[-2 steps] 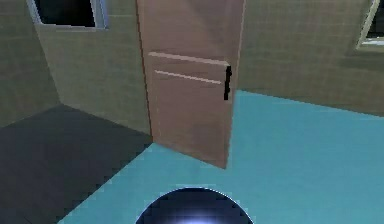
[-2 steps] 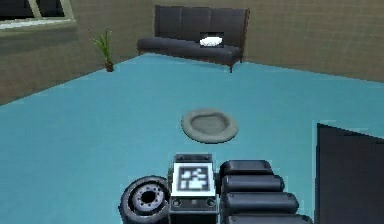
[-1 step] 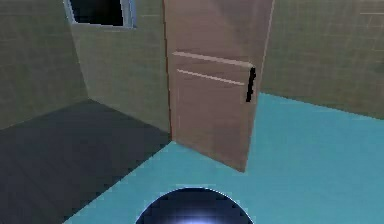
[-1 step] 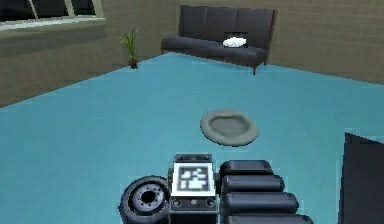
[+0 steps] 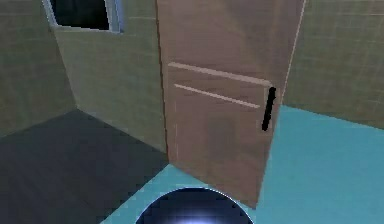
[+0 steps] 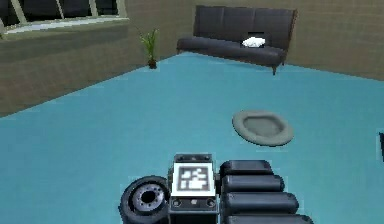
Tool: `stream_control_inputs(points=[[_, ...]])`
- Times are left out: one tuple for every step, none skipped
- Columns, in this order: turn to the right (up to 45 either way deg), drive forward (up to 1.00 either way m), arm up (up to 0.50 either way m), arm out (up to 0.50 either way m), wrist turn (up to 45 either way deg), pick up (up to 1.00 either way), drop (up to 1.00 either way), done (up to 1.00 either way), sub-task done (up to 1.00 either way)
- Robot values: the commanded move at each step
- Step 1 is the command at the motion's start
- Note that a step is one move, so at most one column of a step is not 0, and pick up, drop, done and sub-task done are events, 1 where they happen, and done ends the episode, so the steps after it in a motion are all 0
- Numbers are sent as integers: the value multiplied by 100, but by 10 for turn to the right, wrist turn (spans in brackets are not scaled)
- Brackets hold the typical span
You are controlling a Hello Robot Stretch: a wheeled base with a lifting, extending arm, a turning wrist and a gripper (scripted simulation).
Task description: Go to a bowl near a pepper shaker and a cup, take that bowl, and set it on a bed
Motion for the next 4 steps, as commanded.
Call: stream_control_inputs(points=[[-450, 0, 0, 0, 0, 0, 0, 0, 0], [-90, 0, 0, 0, 0, 0, 0, 0, 0], [0, 100, 0, 0, 0, 0, 0, 0, 0], [-30, 0, 0, 0, 0, 0, 0, 0, 0]])
